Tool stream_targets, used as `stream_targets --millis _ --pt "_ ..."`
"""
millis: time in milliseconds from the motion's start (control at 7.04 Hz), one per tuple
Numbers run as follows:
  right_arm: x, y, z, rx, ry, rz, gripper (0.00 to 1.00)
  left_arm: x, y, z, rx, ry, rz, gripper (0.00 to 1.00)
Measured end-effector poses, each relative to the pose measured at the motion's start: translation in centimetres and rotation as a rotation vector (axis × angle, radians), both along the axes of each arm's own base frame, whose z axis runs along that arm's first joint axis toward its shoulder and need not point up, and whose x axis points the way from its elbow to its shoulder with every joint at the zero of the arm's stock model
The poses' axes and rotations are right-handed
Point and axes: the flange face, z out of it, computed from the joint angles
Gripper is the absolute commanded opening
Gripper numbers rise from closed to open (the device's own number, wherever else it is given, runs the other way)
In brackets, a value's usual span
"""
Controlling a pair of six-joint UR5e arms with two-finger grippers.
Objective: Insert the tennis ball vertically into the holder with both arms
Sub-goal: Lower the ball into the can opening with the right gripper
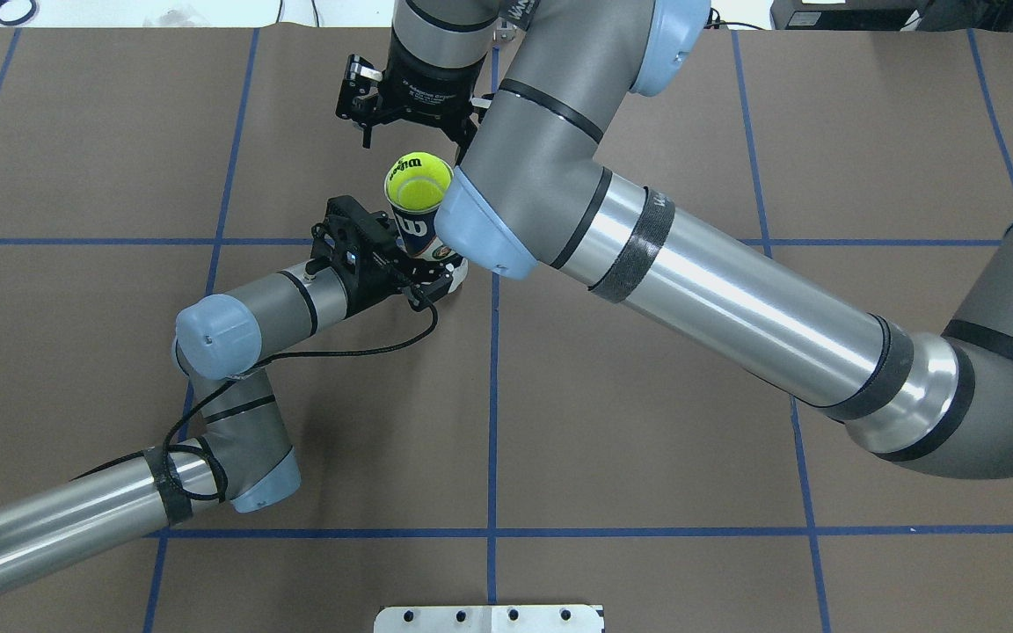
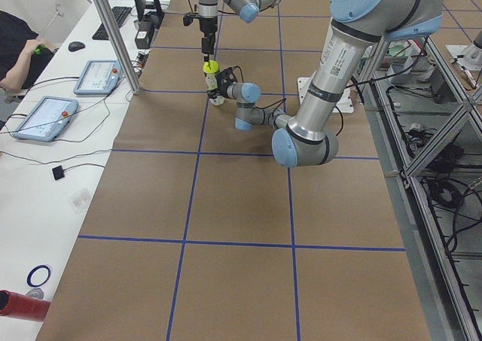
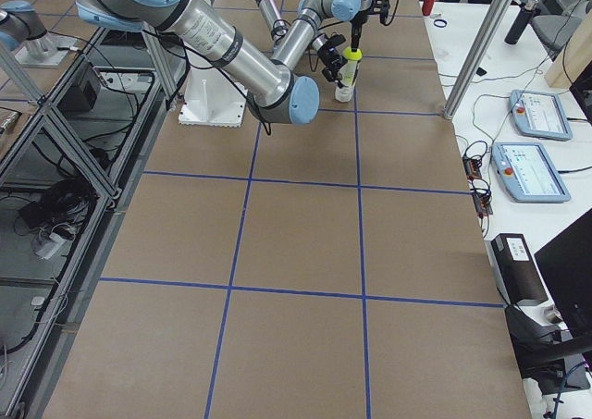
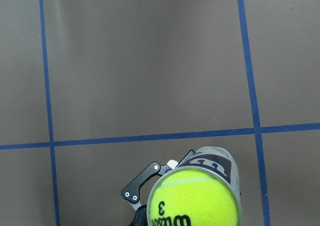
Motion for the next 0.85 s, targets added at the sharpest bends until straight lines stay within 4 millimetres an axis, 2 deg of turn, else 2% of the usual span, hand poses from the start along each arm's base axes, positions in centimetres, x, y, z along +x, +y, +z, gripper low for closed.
stream_targets --millis 568,852 --pt "0.9 -0.5 -0.5 0.034 -0.004 0.017 0.0 -0.1 0.0 0.2 -0.001 -0.002 -0.002 0.77" --pt "-0.8 0.3 1.2 0.031 0.024 0.013 0.0 0.0 0.0 0.0 0.0 0.0 -0.001 0.77"
